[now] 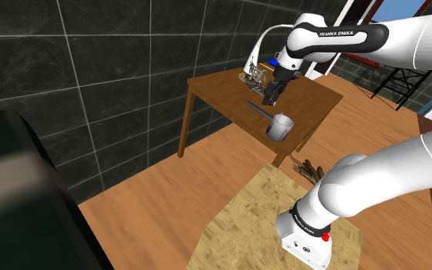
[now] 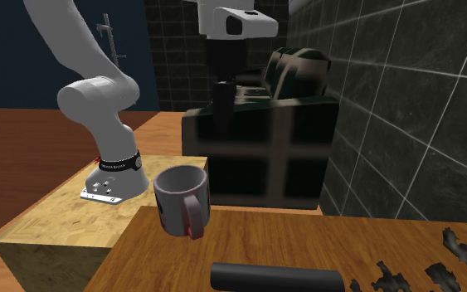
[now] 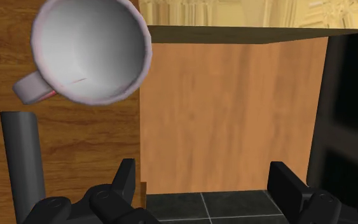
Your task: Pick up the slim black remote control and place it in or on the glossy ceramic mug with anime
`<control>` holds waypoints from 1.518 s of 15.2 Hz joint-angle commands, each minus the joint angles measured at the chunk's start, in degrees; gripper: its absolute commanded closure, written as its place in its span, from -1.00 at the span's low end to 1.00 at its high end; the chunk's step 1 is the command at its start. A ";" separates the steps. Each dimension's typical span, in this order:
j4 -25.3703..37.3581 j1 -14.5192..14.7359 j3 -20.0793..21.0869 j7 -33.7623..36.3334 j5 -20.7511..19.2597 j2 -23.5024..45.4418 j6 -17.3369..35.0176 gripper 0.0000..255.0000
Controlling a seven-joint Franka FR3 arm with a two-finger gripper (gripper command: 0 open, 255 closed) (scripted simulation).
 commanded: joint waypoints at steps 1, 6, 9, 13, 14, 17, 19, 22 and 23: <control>1.53 -0.31 -1.90 -2.24 0.47 3.63 2.12 -1.00; 6.33 -1.15 -6.27 -8.43 3.52 13.44 6.60 -1.00; 10.04 -2.01 -8.35 -12.55 6.56 19.86 8.57 -1.00; 16.01 -4.15 -9.97 -18.16 11.63 28.87 10.14 -1.00; 17.70 -4.89 -10.15 -19.49 12.96 31.17 10.33 -1.00; 23.21 -7.62 -10.13 -23.13 16.85 38.03 10.44 -1.00; 24.72 -8.71 -9.81 -24.28 18.22 40.50 11.01 -1.00; 23.68 -8.87 -9.42 -24.78 19.00 41.55 12.94 -1.00; 23.36 -8.92 -9.28 -24.96 19.27 41.92 13.57 -1.00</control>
